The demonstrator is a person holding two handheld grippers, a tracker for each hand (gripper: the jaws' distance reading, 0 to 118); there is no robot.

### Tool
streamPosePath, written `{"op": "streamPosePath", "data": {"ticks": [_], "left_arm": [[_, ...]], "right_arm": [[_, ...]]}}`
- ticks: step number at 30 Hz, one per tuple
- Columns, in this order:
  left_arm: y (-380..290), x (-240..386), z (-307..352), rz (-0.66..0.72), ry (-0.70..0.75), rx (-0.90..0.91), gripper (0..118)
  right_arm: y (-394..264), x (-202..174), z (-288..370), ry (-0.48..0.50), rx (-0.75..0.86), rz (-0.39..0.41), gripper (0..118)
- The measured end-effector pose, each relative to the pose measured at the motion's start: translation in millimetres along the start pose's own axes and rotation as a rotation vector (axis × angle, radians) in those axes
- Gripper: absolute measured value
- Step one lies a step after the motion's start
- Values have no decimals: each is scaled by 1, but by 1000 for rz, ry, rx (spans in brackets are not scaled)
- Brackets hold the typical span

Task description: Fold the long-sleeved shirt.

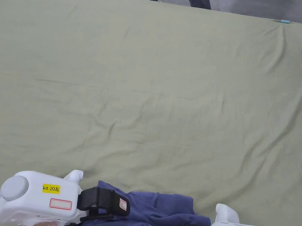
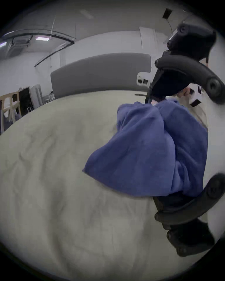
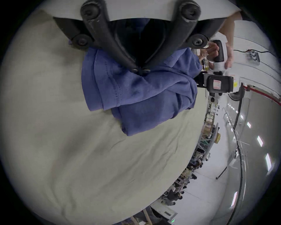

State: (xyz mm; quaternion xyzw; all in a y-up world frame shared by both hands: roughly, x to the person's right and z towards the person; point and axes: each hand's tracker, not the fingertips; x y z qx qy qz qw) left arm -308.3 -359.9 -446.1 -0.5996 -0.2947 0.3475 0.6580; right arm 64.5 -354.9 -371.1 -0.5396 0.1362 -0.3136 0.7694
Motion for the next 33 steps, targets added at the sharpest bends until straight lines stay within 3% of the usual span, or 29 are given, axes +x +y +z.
{"op": "streamPosePath", "data": {"ticks": [1,2,3,5,9,15,18,25,30,33], "left_arm": [[-1,1,1,-13,-24,6,101],[-2,2,1,-23,-35,3,40],[-4,2,0,-19,-51,8,7],[-11,-3,-9,48,-109,-8,7],[-14,9,10,-20,-15,49,7],[4,29,93,-145,183,119,7],[4,29,137,-196,345,158,7],[22,-46,236,-137,720,163,7],[37,-102,275,-81,901,171,7],[39,-118,281,-60,1004,149,7]], "right_arm": [[0,-1,0,-1,0,1,0],[0,-2,0,-4,1,3,0],[-1,-5,0,-9,2,6,0],[-1,-8,0,-22,3,17,0],[-4,-24,10,-65,10,33,0],[-11,-115,23,-147,113,206,0],[-20,-174,4,-123,108,263,0],[-65,-279,-32,73,0,406,0],[-85,-288,-35,136,-101,541,0],[-85,-274,-34,71,-96,529,0]]}}
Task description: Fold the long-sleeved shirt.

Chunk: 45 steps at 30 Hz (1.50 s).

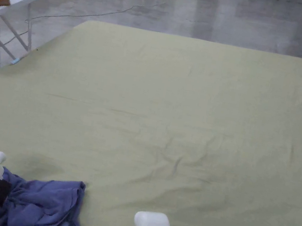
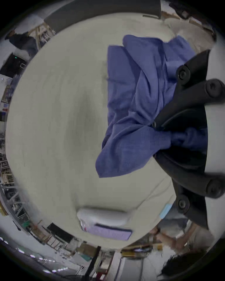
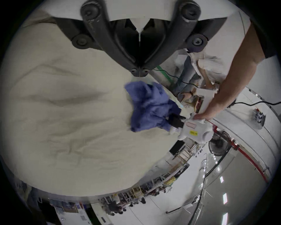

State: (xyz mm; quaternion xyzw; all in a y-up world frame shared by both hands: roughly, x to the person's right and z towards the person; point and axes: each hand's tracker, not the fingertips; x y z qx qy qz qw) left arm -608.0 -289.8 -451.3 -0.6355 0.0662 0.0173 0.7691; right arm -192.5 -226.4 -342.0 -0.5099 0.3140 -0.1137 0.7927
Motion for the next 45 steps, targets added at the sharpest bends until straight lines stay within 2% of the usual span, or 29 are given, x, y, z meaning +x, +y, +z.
{"op": "streamPosePath", "data": {"ticks": [1,2,3,4,5,6,8,14,15,16,18,19,20,22,24,28,31,34,45], "left_arm": [[-1,1,-1,-30,24,9,8],[-2,2,-1,-40,31,22,19],[-4,3,-1,-32,20,20,44],[-6,7,3,-23,71,41,76],[-8,12,7,-28,135,56,102],[-9,16,14,-52,169,74,105],[-13,20,44,-32,97,209,105],[-26,94,162,41,-206,572,105],[-27,110,180,28,-267,595,103],[-26,133,200,-10,-307,603,94],[-26,180,232,-88,-283,734,0],[-25,204,247,-157,-227,838,0],[-25,224,259,-187,-184,865,0],[-23,263,288,-215,-154,954,0],[-29,291,312,-181,-204,1042,0],[-53,342,352,-152,-285,1194,0],[-68,369,365,-165,-367,1209,0],[-78,384,370,-179,-372,1189,0],[-108,377,388,-160,-348,1202,0]], "right_arm": [[-1,4,1,-6,4,-2,0],[0,10,3,-8,8,-9,0],[1,13,6,-6,16,-23,0],[2,16,9,2,29,-37,0],[3,18,12,6,39,-41,0],[5,19,16,7,50,-44,0],[8,22,28,7,83,-37,0],[22,44,92,-60,247,-34,0],[25,51,108,-78,283,-39,0],[29,60,127,-83,311,-64,0],[38,77,167,-31,374,-138,0],[42,83,190,-39,435,-158,0],[44,86,210,-80,485,-144,0],[50,87,259,-214,588,-75,0],[52,86,302,-327,694,-14,0],[47,81,366,-646,891,109,0],[41,80,392,-765,974,131,0],[30,81,408,-768,1040,103,0],[16,76,413,-718,1051,101,0]]}}
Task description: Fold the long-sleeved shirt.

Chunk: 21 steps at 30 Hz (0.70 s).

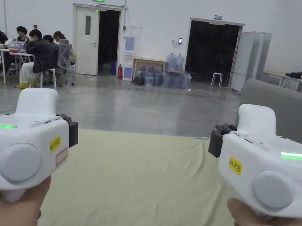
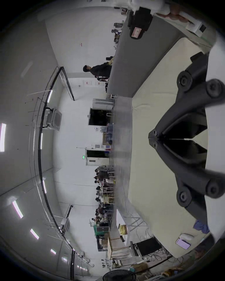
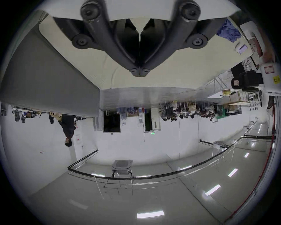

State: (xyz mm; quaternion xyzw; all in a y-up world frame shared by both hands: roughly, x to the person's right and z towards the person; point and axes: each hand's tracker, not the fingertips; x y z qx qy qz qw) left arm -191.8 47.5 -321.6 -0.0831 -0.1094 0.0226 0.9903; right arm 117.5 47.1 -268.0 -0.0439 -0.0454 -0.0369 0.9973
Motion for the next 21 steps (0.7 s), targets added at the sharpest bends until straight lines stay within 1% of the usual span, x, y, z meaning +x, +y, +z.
{"op": "streamPosePath", "data": {"ticks": [5,10,14,18,21], "left_arm": [[-1,-1,10,-9,15,3,0],[-3,-3,13,3,18,-3,0],[-3,0,13,-6,25,1,0],[-3,1,13,5,9,-4,0],[-5,3,14,2,4,-13,0]], "right_arm": [[-2,-9,2,36,4,26,0],[-7,-9,1,65,-11,13,0],[-9,-12,1,71,-12,30,0],[-9,-11,1,83,-9,18,0],[-10,-13,2,85,-13,24,0]]}}
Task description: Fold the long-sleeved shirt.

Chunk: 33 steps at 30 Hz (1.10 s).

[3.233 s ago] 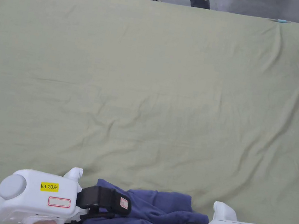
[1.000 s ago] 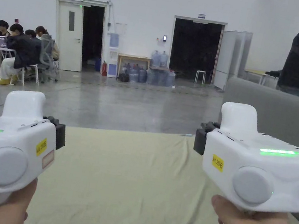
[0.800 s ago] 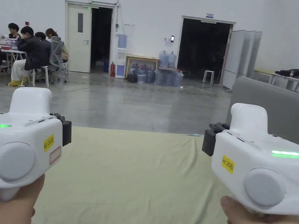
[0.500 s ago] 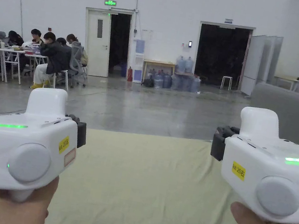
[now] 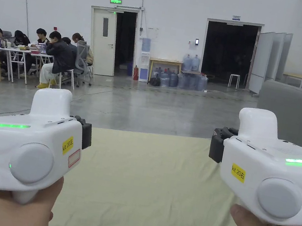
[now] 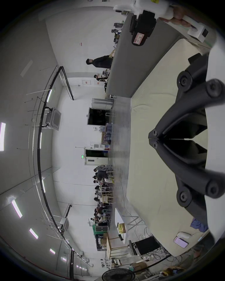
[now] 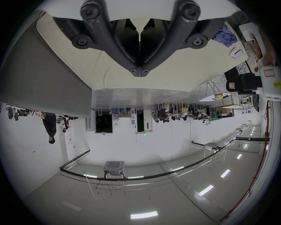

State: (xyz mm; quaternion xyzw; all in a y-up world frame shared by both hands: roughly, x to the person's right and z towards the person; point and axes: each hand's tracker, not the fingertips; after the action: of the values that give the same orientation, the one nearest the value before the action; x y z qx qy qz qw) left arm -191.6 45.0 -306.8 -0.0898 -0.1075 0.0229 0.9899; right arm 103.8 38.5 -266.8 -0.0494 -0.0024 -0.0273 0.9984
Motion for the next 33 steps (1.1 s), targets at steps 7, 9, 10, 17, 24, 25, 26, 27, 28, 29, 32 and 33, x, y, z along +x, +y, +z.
{"op": "streamPosePath", "data": {"ticks": [7,9,10,17,24,25,26,27,28,29,32,33], "left_arm": [[-2,-4,2,5,-1,-3,0],[-2,-5,3,5,1,-3,0],[-2,-5,3,5,0,-1,0],[0,-6,6,2,0,7,0],[0,-10,4,27,21,47,117],[1,-8,2,17,16,33,117],[1,-8,-1,12,9,32,117],[0,-6,-4,11,14,34,117],[0,-5,-7,9,17,33,117],[-1,-4,0,4,20,29,117],[-1,-2,-7,-10,25,24,117],[-1,-2,0,-14,25,24,117]], "right_arm": [[-1,-4,1,5,-5,-3,0],[0,-5,1,6,-4,0,0],[0,-5,1,5,-2,1,0],[0,-9,2,14,-1,-2,0],[5,-9,4,9,12,-14,118],[7,-10,5,28,-15,-35,118],[9,-11,6,32,-26,-46,118],[11,-13,7,30,-32,-56,118],[5,-10,0,27,-36,-58,118],[5,-11,0,23,-39,-59,118],[3,-15,-1,-22,-40,-27,118],[3,-15,0,-15,-28,-21,118]]}}
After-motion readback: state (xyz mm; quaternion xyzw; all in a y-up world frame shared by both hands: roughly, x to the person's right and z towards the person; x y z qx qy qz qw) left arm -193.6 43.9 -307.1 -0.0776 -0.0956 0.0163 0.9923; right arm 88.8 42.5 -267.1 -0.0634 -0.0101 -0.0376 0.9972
